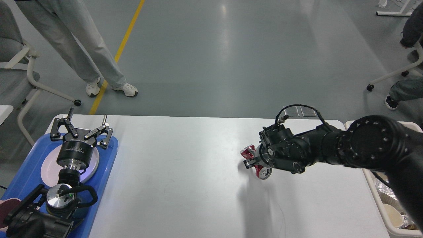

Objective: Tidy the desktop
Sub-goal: 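Carry the red wrapper into the white bin and release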

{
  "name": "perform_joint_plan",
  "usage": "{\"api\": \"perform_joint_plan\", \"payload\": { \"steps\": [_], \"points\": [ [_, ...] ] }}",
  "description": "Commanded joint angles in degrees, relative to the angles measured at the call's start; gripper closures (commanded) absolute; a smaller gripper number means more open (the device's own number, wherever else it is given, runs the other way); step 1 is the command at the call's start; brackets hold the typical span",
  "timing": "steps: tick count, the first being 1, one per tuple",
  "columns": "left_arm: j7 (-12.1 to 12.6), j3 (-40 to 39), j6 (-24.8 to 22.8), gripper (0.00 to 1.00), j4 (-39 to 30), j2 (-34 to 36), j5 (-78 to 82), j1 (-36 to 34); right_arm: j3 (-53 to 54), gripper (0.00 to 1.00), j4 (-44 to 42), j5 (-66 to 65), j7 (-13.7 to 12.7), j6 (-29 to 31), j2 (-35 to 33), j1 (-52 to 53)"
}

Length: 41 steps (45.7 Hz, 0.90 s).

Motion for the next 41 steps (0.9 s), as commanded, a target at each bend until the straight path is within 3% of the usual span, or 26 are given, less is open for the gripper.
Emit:
{"api": "perform_joint_plan", "payload": {
  "steps": [1,9,19,26,34,41],
  "points": [
    [0.0,0.0,0.07,0.04,0.0,0.0,-0.01,0.0,-1.61,1.0,6.3,10.44,-0.13,4.89,-4.05,7.88],
    [0.0,0.0,-0.01,0.04,0.0,0.0,0.08,0.0,-8.73,1.0,18.43,18.63,-0.13,9.91,-10.03,21.51],
    [0.0,0.0,-0.01,0.04,0.0,0.0,-0.01,0.0,-17.43,1.0,34.69,25.74,1.36,10.7,-18.02,40.05],
    [-0.09,0.0,0.07,0.04,0.0,0.0,-0.01,0.0,-25.34,1.0,41.38,28.21,7.51,12.54,-21.02,51.13],
    [-0.09,0.0,0.07,0.04,0.0,0.0,-0.01,0.0,-35.71,1.0,42.26,31.46,15.6,14.04,-20.67,55.27],
    [-0.09,0.0,0.07,0.04,0.0,0.0,-0.01,0.0,-40.9,1.0,41.74,31.2,16.22,13.25,-21.8,55.19]
  ]
}}
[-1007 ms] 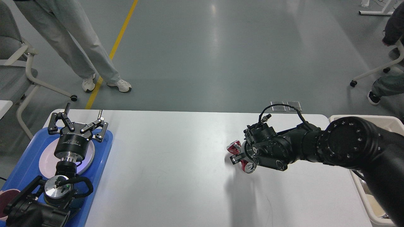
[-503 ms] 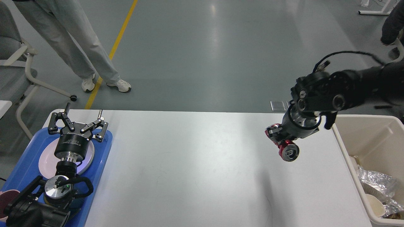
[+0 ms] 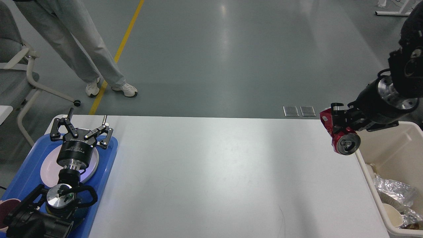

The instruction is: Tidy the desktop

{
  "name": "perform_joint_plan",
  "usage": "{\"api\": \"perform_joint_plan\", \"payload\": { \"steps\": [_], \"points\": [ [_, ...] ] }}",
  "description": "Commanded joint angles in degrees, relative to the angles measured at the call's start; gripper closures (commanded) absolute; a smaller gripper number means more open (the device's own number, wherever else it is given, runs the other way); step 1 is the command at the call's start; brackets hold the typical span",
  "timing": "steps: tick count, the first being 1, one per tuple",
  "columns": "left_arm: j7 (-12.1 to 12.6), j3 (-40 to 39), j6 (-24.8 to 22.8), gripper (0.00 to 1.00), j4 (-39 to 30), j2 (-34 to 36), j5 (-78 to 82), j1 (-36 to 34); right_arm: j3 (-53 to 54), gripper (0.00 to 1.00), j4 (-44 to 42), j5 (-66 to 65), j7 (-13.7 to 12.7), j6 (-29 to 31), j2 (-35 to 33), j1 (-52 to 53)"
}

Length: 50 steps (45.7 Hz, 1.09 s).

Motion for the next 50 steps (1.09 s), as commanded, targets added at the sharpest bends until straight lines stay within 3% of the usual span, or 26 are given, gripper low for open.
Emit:
{"api": "perform_joint_plan", "payload": {
  "steps": [1,11,19,24,30,40,50],
  "points": [
    [-0.01,0.0,-0.01,0.04,0.01,0.0,0.0,0.0,-4.69,1.0,-0.84,-0.53,0.36,-0.79,-1.66,-0.22],
    [-0.01,0.09,0.07,0.04,0.01,0.0,0.0,0.0,-8.75,1.0,-10.23,-6.06,-0.78,-4.48,-15.79,-11.1],
    [-0.01,0.09,0.07,0.04,0.01,0.0,0.0,0.0,-3.49,1.0,-28.41,-7.74,-0.87,-4.48,-25.65,-28.58],
    [-0.01,0.09,0.07,0.04,0.01,0.0,0.0,0.0,8.37,1.0,-42.56,-7.74,-0.96,-4.48,-28.56,-47.21],
    [-0.01,0.0,0.07,0.04,0.01,0.0,0.0,0.0,20.33,1.0,-56.27,-7.65,-1.04,-5.27,-27.59,-65.32],
    [-0.01,0.0,0.07,0.04,0.01,0.0,0.0,0.0,34.05,1.0,-79.22,-6.77,-1.92,-10.1,-16.0,-91.52],
    [-0.01,0.0,0.07,0.04,0.01,0.0,0.0,0.0,38.1,1.0,-86.8,-6.6,-4.47,-22.31,-6.5,-104.19]
  ]
}}
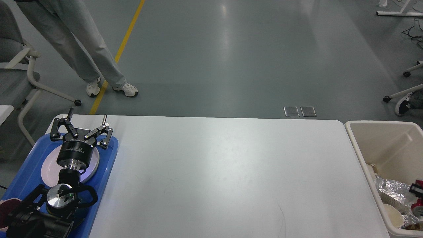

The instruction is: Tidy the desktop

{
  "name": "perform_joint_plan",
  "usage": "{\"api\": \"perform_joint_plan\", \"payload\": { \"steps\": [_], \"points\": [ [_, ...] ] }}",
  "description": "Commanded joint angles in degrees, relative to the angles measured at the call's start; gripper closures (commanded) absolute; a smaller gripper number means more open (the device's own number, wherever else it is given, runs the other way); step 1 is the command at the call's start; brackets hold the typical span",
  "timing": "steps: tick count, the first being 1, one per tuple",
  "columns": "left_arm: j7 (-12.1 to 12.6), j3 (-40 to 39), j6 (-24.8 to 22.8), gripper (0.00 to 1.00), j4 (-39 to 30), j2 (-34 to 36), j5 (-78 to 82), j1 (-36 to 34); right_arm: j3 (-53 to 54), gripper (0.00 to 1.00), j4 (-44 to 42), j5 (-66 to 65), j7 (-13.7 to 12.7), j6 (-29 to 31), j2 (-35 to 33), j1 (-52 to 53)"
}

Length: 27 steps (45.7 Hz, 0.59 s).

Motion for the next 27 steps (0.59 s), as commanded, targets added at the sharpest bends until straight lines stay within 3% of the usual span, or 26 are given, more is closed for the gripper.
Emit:
{"api": "perform_joint_plan", "payload": {
  "steps": [1,27],
  "points": [
    [-0.01,0.0,0.0,0.04,0.0,0.0,0.01,0.0,1.17,1.0,-2.05,0.11,-2.05,-7.41,4.45,-5.45],
    [-0.01,0.0,0.0,0.04,0.0,0.0,0.01,0.0,5.39,1.0,-2.22,0.19,-3.02,-11.29,5.42,-6.6]
  ]
}}
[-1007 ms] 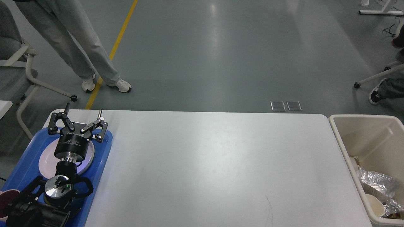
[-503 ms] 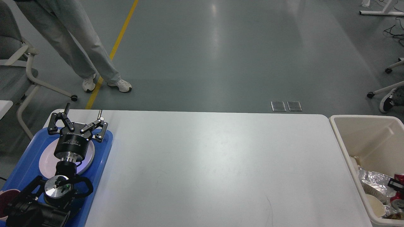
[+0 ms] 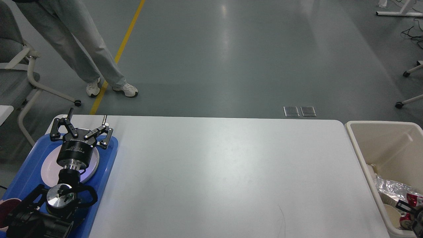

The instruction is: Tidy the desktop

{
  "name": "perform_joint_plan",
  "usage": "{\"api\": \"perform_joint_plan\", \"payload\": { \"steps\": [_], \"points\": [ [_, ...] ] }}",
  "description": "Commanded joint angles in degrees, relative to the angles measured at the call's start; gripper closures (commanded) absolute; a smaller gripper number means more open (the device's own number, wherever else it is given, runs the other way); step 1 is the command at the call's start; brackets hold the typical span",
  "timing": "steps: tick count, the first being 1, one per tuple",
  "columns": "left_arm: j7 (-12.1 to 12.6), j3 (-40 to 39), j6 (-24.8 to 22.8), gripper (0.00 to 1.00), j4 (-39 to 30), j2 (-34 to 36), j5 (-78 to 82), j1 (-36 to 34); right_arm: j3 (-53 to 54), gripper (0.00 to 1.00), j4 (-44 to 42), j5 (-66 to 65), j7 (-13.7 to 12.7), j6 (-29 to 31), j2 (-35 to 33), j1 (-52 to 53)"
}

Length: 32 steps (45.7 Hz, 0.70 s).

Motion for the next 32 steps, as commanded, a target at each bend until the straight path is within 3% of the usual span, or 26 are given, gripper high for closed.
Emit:
{"api": "perform_joint_plan", "payload": {
  "steps": [1,12,13,18,21,22,32],
  "points": [
    [0.01,0.0,0.0,0.04,0.0,0.0,0.0,0.0,0.01,1.0,-0.01,-0.01,-0.06,-1.07,0.22,0.17],
    [0.01,0.0,0.0,0.04,0.0,0.0,0.0,0.0,0.19,1.0,-0.01,-0.01,0.02,-2.47,-0.22,0.88],
    [0.01,0.0,0.0,0.04,0.0,0.0,0.0,0.0,0.19,0.95,-0.01,-0.01,0.02,-3.0,-0.22,0.88],
    [0.01,0.0,0.0,0.04,0.0,0.0,0.0,0.0,0.19,0.37,0.08,-0.01,0.29,-6.86,-0.13,0.88],
    [0.01,0.0,0.0,0.04,0.0,0.0,0.0,0.0,0.19,0.06,0.43,-0.01,0.38,-8.27,-0.22,0.88],
    [0.01,0.0,0.0,0.04,0.0,0.0,0.0,0.0,0.19,0.0,0.52,-0.01,0.38,-8.36,-0.22,0.88],
    [0.01,0.0,0.0,0.04,0.0,0.0,0.0,0.0,0.1,0.0,0.78,-0.09,0.46,-8.36,-0.31,1.05]
  ]
}}
